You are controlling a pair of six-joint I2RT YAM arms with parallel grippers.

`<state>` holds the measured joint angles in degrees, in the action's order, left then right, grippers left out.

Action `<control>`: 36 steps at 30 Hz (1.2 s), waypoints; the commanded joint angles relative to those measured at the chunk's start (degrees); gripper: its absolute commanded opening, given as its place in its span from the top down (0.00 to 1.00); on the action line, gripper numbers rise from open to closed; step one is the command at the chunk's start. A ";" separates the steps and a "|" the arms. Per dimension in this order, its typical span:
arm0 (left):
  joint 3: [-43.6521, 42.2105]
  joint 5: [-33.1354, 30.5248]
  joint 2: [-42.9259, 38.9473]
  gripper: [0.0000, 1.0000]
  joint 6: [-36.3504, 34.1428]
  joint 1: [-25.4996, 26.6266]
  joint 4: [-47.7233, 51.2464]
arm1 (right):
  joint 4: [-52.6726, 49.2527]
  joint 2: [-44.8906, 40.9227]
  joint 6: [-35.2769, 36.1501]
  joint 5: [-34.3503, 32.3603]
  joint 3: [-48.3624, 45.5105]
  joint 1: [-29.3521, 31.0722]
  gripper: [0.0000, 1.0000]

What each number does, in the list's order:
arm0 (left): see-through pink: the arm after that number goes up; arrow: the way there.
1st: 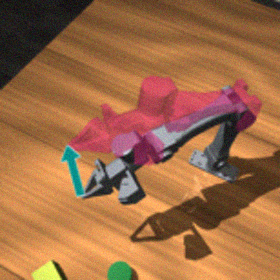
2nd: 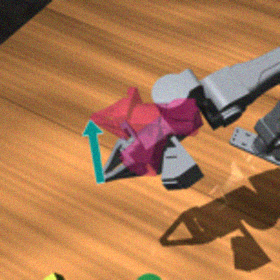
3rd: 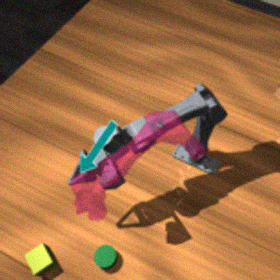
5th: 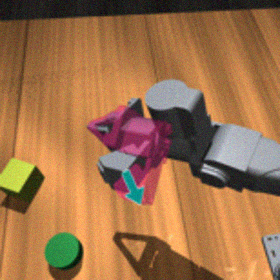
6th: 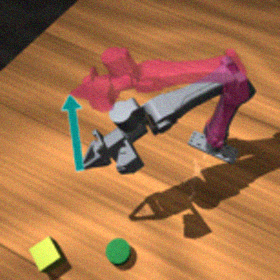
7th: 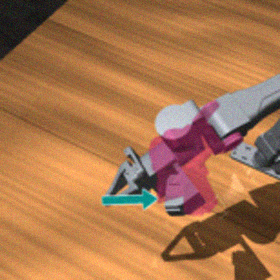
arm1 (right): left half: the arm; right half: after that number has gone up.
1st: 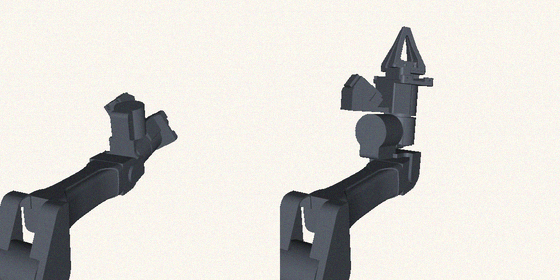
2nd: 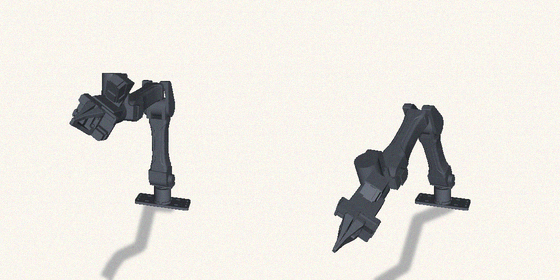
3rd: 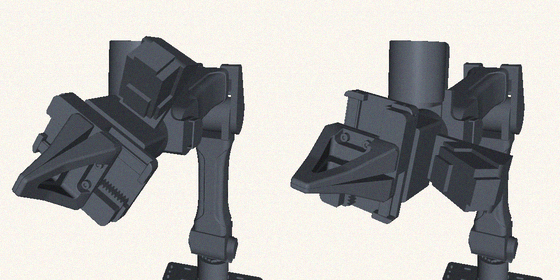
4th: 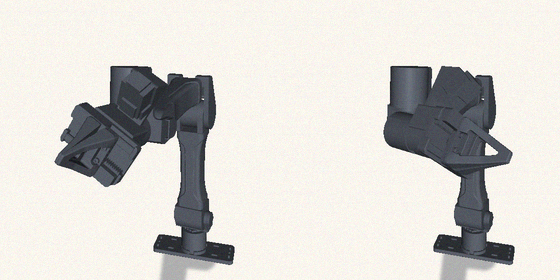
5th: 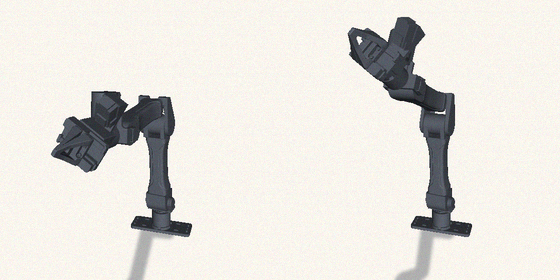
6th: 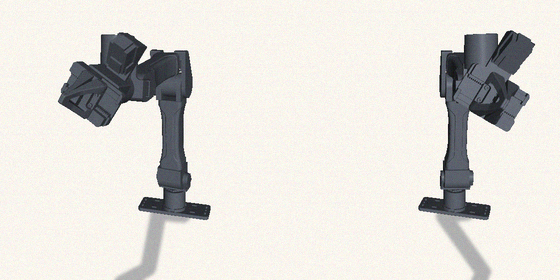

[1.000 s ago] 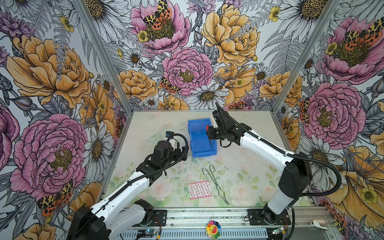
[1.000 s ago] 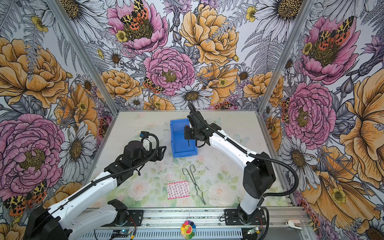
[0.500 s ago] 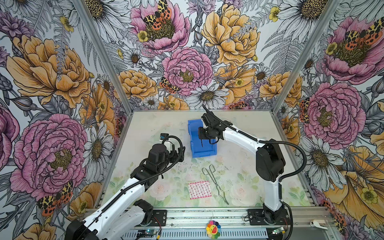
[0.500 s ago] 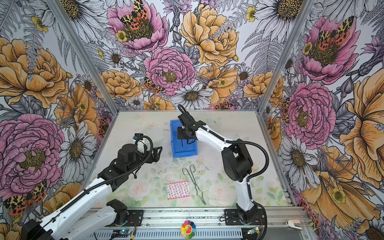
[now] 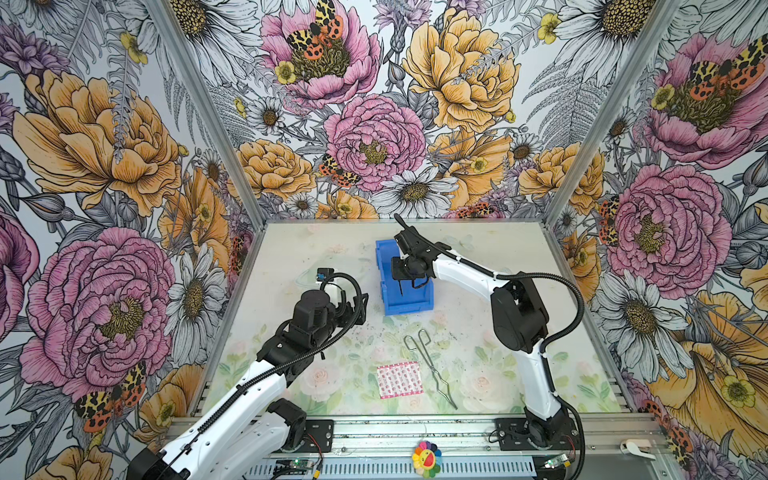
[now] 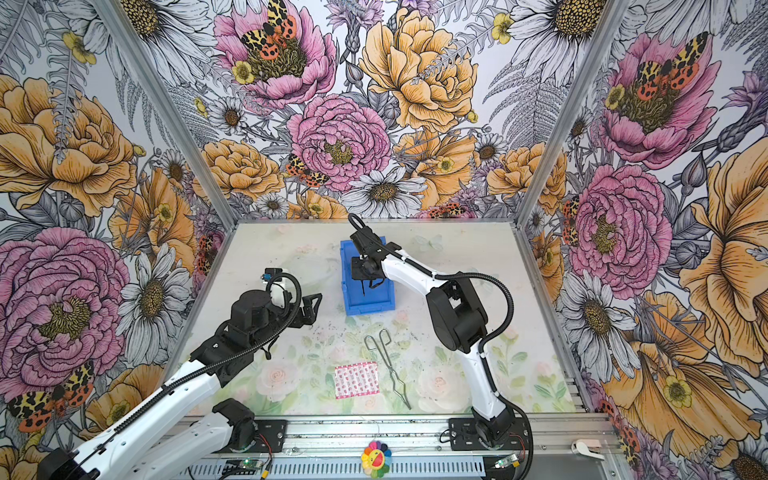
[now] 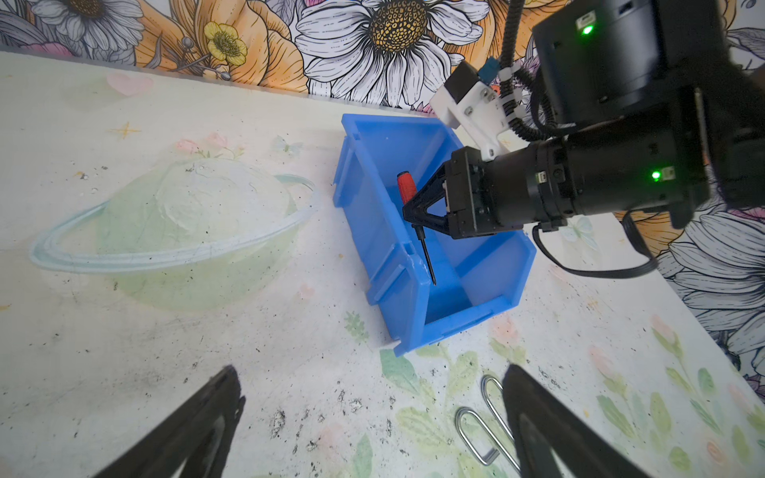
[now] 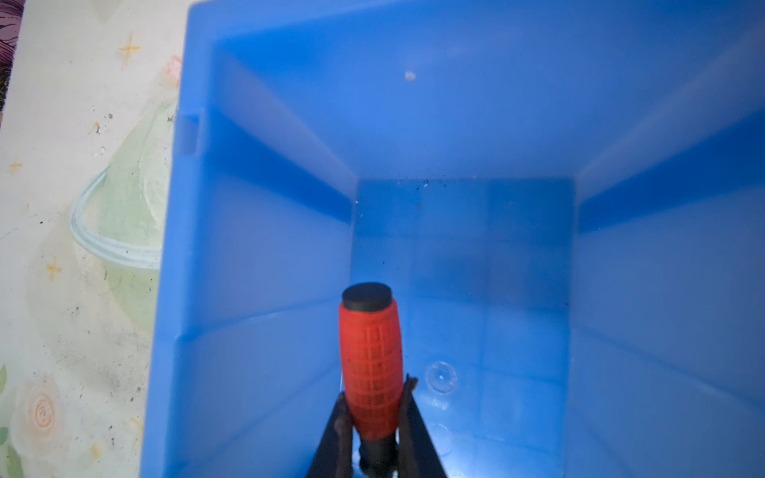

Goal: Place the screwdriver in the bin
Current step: 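Carry the screwdriver with the right gripper over the blue bin, then lower the screwdriver into the blue bin and open the right gripper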

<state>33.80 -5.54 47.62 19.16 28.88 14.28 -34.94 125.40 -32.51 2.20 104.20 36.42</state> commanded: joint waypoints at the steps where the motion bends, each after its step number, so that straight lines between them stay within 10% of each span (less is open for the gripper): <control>1: -0.84 -1.01 -0.33 0.02 0.54 -0.65 0.13 | 0.04 1.69 1.62 -1.92 2.37 -0.04 1.00; 36: -1.68 -0.58 0.45 0.01 0.74 -2.11 -1.89 | -0.13 11.16 3.38 -4.39 6.10 -0.13 0.88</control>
<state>32.45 -5.98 47.75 19.59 27.62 13.91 -35.33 134.54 -30.22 -0.56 108.86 36.40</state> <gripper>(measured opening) 0.986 0.166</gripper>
